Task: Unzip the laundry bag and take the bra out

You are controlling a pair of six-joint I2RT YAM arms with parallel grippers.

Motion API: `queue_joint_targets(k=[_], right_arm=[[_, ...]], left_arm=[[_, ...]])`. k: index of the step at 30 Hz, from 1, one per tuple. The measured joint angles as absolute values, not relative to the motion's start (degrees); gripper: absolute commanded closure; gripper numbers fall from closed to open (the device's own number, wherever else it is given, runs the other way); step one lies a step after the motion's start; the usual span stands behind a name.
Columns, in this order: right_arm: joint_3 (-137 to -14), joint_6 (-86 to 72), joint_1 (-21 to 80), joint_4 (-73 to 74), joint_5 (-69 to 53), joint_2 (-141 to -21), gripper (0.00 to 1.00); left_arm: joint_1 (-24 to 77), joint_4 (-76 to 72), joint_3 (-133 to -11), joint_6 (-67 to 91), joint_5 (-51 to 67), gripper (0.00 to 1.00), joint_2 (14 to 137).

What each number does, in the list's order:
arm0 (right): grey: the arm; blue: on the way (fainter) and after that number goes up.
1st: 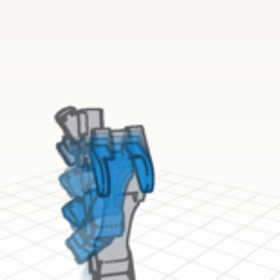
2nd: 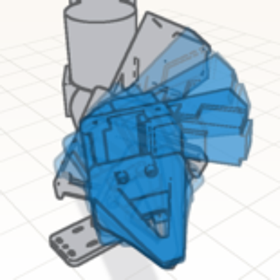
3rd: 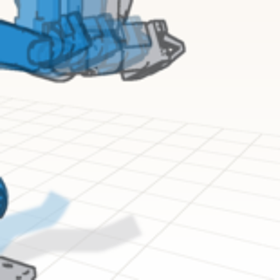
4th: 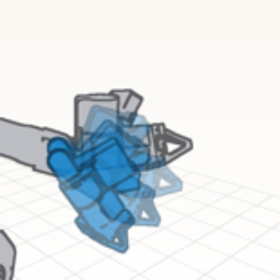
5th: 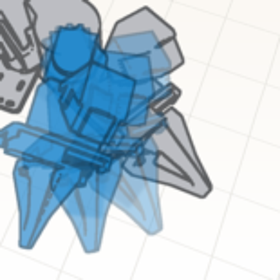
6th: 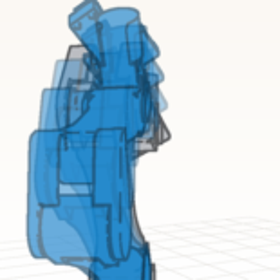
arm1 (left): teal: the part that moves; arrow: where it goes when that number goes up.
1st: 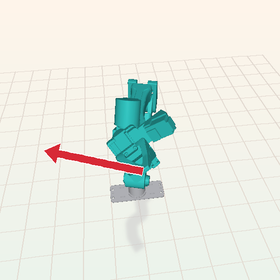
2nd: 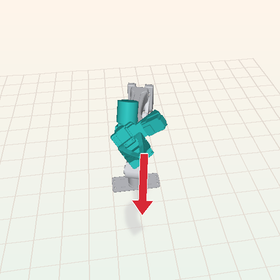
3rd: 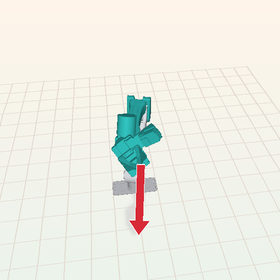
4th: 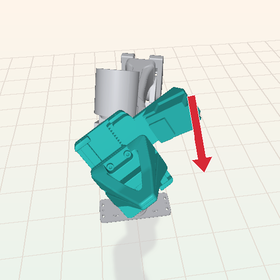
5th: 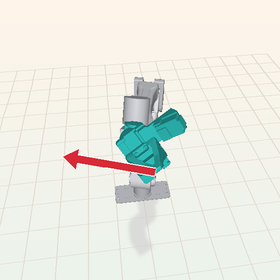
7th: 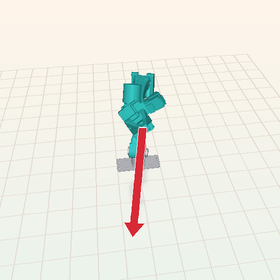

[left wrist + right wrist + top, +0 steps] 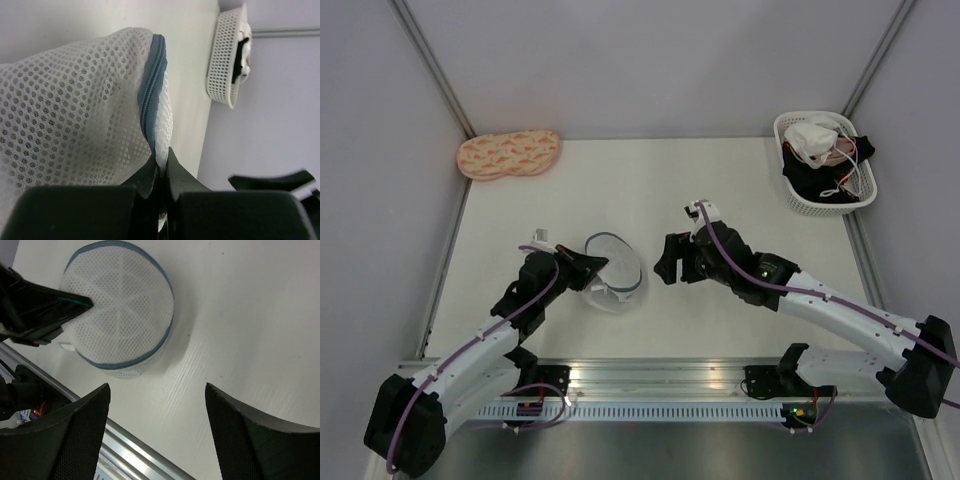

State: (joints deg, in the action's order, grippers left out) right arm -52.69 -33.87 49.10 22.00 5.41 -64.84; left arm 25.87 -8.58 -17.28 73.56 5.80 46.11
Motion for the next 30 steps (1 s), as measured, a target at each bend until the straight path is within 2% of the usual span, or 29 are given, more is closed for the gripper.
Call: queue_joint_targets(k=[5, 11, 13, 21, 30], right_arm=[[-51.88, -36.93, 59.46, 20.27, 12.4, -65.6, 0.22], [-51.88, -39.27, 68.27, 15.97, 16.71, -73.06, 0.29], [-51.72, -39.48, 69.01, 14.26, 16.71, -75.26, 0.33], [-49.93, -39.55, 69.17, 7.88, 16.56, -76.66, 0.34], [-46.92, -38.74, 68.51, -1.85, 9.26, -82.41, 0.39]], left_arm=[[28.77, -6.85, -20.91, 76.12, 0.05, 0.98, 54.22], [31.29, -4.1, -26.52, 79.68, -1.74, 0.98, 59.68], [31.48, -3.6, -26.85, 81.36, -1.26, 0.98, 59.75], [31.48, -2.52, -26.89, 86.89, 3.16, 0.98, 60.49], [31.48, -1.43, -26.81, 90.3, 5.91, 0.98, 60.16]])
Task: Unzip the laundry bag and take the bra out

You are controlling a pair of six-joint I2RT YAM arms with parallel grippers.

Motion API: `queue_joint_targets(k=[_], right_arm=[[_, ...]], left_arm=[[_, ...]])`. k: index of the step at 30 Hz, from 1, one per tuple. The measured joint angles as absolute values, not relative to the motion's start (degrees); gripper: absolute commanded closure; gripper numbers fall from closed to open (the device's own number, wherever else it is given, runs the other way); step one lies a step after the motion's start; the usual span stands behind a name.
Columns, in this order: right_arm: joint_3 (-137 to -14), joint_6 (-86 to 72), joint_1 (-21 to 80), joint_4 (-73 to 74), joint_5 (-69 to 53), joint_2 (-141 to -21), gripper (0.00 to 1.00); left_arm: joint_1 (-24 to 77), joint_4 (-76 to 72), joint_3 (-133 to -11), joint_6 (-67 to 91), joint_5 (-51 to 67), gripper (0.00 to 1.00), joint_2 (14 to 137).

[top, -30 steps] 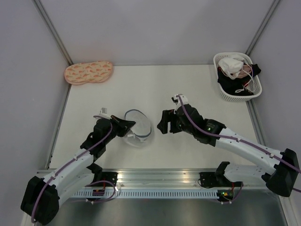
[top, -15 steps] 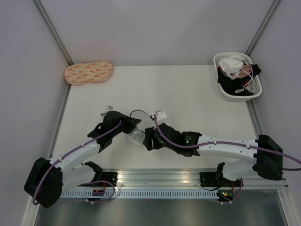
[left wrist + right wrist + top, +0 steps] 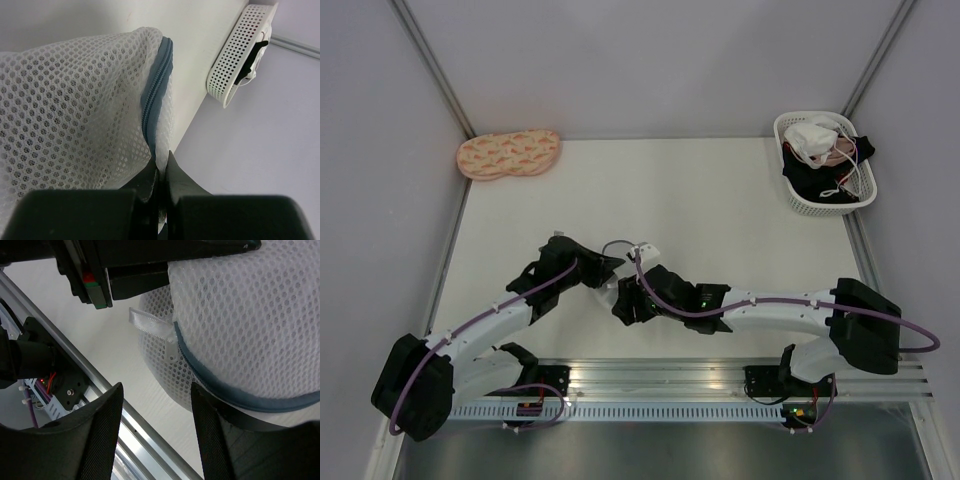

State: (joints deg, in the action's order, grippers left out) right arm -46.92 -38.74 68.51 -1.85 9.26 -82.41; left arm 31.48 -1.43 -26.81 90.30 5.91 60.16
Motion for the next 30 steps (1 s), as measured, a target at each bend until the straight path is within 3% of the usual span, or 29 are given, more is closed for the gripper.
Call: queue_joint_targets(k=[14, 25, 30], right_arm=[[-49.21, -37.01, 67.64, -2.17, 12.51, -84.47, 0.47], [-51.57, -35.44, 66.98, -0.3, 14.06, -84.6, 0.98], [-51.96, -35.4, 67.0, 2.2, 14.22, -84.58, 0.99]], left_arm=[[31.24, -1.23, -25.69, 92.42, 7.03, 0.98, 59.83], [31.2, -1.65, -23.9, 93.21, 7.57, 0.98, 59.22], [31.22, -1.91, -22.76, 93.21, 7.64, 0.98, 58.46]])
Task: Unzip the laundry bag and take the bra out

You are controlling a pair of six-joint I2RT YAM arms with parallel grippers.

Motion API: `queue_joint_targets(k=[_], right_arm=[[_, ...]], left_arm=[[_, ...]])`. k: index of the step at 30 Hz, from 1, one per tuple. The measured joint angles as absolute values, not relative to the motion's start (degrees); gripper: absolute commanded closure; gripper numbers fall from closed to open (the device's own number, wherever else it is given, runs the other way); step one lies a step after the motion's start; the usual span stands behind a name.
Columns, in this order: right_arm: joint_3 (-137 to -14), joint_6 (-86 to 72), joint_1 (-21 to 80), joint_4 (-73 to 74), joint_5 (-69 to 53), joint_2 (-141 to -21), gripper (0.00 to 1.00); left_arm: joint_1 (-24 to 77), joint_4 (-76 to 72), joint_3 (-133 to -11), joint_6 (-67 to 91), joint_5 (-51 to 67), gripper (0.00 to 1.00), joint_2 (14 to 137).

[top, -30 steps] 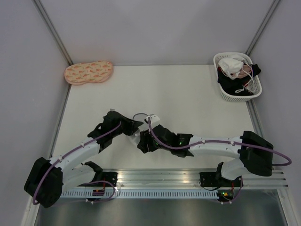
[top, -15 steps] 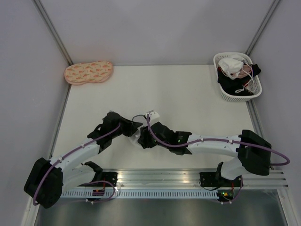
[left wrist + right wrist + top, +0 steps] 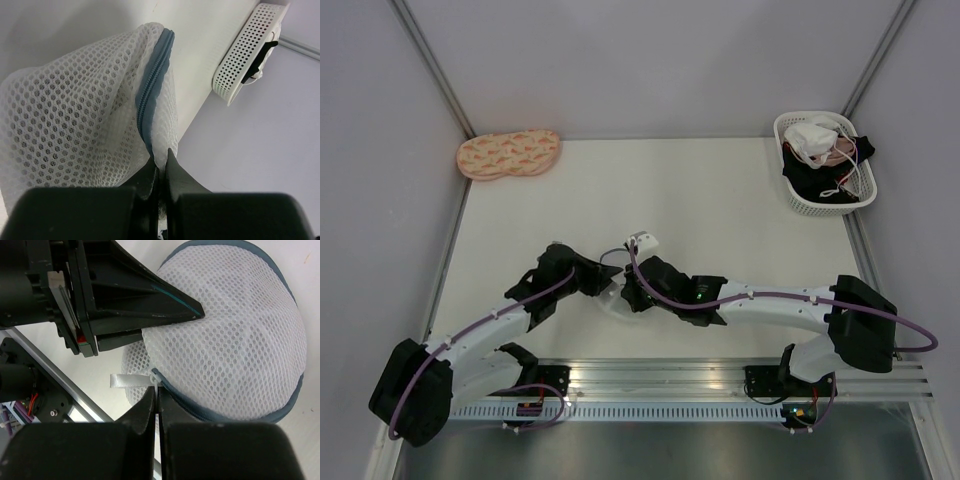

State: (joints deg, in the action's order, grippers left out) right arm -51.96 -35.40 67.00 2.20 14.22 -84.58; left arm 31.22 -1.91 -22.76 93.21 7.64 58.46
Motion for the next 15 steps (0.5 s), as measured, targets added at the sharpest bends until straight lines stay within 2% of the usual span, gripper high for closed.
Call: queue_joint_targets(k=[8, 15], right_arm=[[-53.36, -35.27, 67.0, 10.2, 13.58, -82.43, 0.99], [-53.98, -34.65, 66.46, 19.64, 13.61, -80.49, 1.0]], left_arm=[[30.15, -1.87, -21.85, 92.07, 7.77, 0.98, 55.66], [26.02, -4.8, -21.85, 82.78, 13.63, 0.98, 59.33]])
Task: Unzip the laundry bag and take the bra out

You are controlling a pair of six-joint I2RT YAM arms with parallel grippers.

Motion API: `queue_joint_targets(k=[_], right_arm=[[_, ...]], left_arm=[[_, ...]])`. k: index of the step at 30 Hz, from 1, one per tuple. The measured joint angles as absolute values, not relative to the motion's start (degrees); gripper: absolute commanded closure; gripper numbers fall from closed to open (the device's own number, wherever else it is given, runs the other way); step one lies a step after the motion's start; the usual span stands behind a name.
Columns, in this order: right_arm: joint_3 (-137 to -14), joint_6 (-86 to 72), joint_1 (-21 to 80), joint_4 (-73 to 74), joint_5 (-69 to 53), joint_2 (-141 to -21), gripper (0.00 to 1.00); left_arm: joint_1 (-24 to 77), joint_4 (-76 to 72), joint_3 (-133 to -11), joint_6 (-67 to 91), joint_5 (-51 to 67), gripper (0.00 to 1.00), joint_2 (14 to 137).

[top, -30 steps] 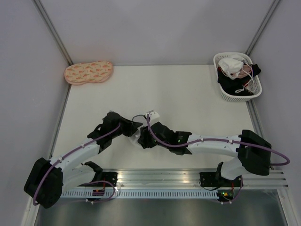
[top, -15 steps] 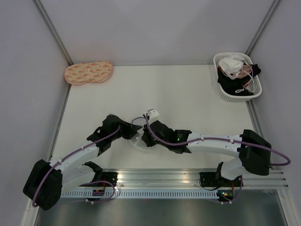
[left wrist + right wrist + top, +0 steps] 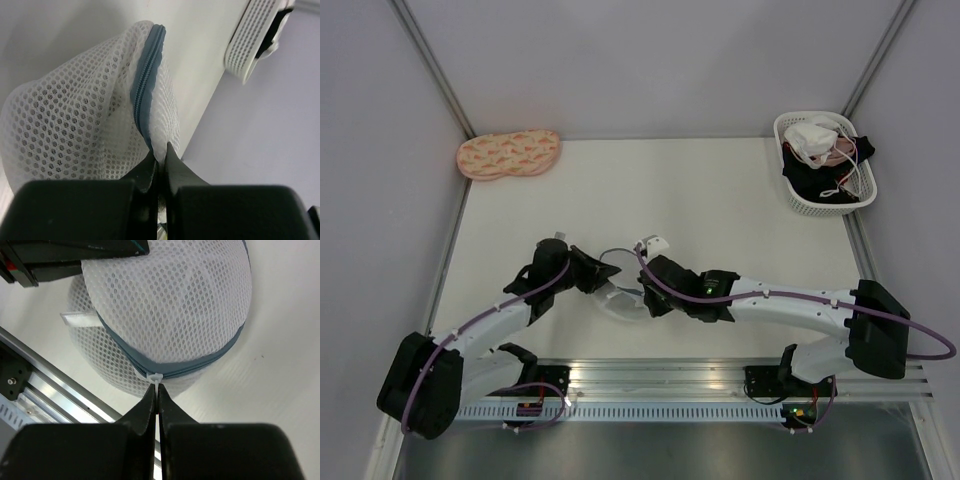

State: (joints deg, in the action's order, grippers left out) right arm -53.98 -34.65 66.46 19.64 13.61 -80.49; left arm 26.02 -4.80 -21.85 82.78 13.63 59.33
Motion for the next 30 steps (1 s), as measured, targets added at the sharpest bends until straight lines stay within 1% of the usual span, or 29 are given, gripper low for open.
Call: queue_joint_targets(k=[8, 11, 12, 13, 14, 15, 17, 18, 20, 22, 26, 30], right_arm=[[-55.86, -34.63, 66.24, 28.49, 17.1, -81.36, 1.0], [-55.88, -34.89, 66.22, 31.38, 19.18, -82.19, 1.0], [-55.88, -34.96, 66.17, 32.12, 19.66, -82.32, 1.0], [-55.88, -35.07, 66.13, 32.64, 20.12, -82.32, 0.99], [-55.88, -35.14, 66.08, 33.01, 20.8, -82.3, 1.0], [-55.88, -35.16, 66.02, 33.5, 21.26, -82.28, 1.0], [-55.88, -35.24, 65.67, 34.72, 22.2, -82.15, 0.99], [-55.88, -35.33, 65.54, 35.07, 22.68, -81.95, 0.99], [-55.88, -35.33, 65.06, 35.33, 23.24, -81.23, 1.0], [-55.88, -35.31, 64.73, 35.29, 23.68, -80.07, 0.99], [-55.86, -34.94, 64.38, 34.17, 23.09, -77.97, 1.0], [-55.18, -33.06, 64.23, 28.6, 17.76, -75.77, 1.0]], left_arm=[[21.5, -11.05, -26.94, 63.92, 30.41, 0.98, 70.11], [21.02, -11.33, -31.55, 55.64, 37.23, 0.98, 73.56], [20.97, -11.64, -33.23, 53.15, 39.77, 0.84, 74.54], [20.97, -12.4, -34.57, 51.2, 42.11, 0.64, 75.37], [20.97, -13.13, -35.83, 49.08, 44.36, 0.26, 76.01], [20.97, -13.8, -36.77, 47.37, 46.19, 0.12, 76.36], [20.86, -13.5, -38.37, 45.65, 47.97, 0.07, 76.34], [20.84, -12.97, -38.94, 44.86, 48.05, 0.01, 76.12], [20.75, -9.58, -39.97, 43.27, 45.93, 0.0, 74.56], [20.69, -4.38, -40.14, 42.39, 41.25, 0.0, 70.43], [20.62, 5.63, -39.99, 42.85, 29.93, 0.0, 55.99], [20.62, 9.17, -37.28, 47.11, 26.39, 0.0, 41.98]])
